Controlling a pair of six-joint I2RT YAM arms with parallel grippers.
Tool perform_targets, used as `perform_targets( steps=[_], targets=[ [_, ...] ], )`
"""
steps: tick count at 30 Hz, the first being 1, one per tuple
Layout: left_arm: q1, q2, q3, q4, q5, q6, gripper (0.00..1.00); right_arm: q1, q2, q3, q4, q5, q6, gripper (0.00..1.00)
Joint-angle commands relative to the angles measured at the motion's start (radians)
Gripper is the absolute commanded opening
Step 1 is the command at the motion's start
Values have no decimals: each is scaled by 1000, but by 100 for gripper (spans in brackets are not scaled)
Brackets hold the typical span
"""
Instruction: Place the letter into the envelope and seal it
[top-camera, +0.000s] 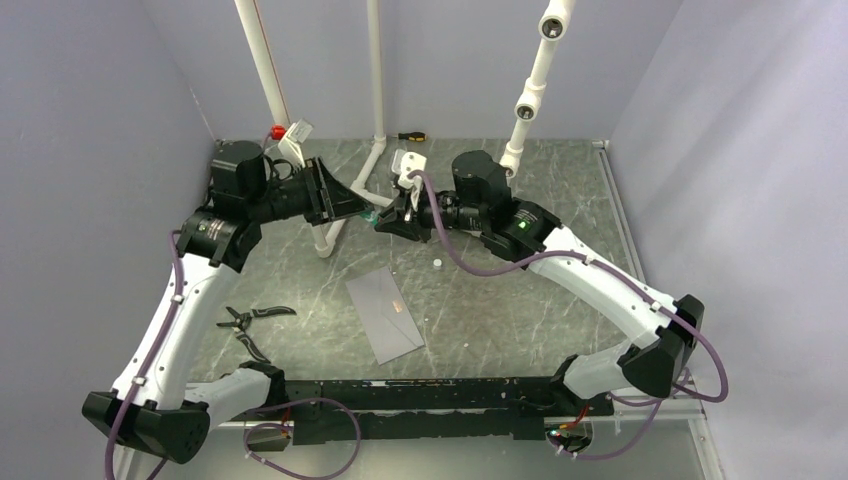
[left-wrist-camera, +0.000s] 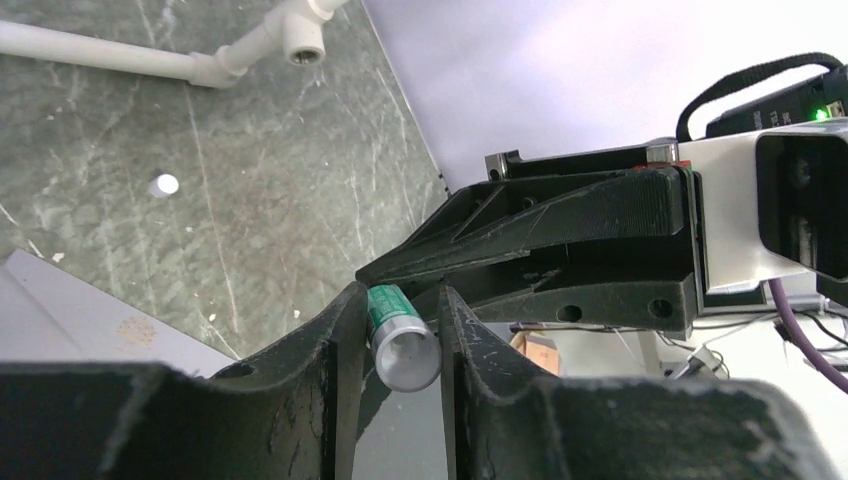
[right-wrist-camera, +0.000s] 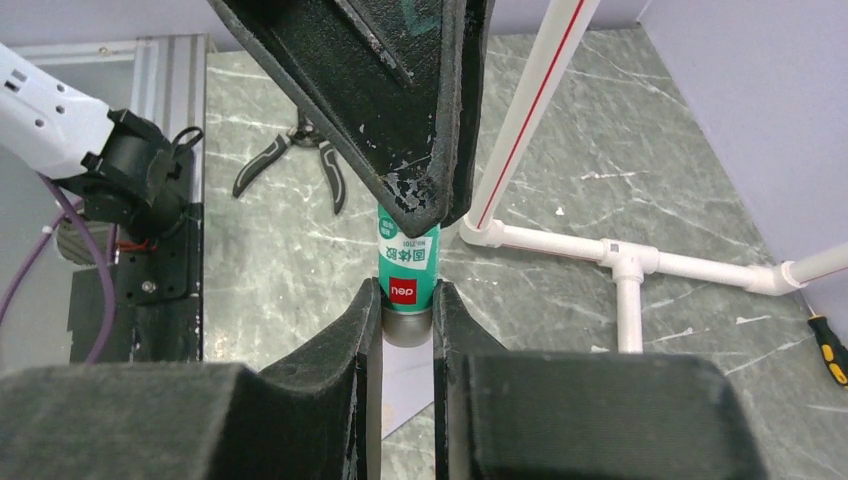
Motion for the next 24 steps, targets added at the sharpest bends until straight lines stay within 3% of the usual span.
perform_targets(
  steps=[1, 6, 9, 20, 24],
  targets=[
    [-7, -27, -13, 78, 166, -56, 34, 0, -24, 27, -17, -23, -72, 0],
    [-7, -28, -29, 53, 182, -33, 52, 0, -12, 48, -52, -34, -97, 0],
    [-7, -25, -39, 46, 191, -23, 53, 0, -9, 55, -57, -46, -102, 0],
    [-11, -31, -52, -28, 182, 67, 36, 0, 35, 128, -99, -106, -114, 0],
    [-11, -32, -51, -46, 177, 92, 16, 0, 43, 138, -114, -106, -118, 0]
  ],
)
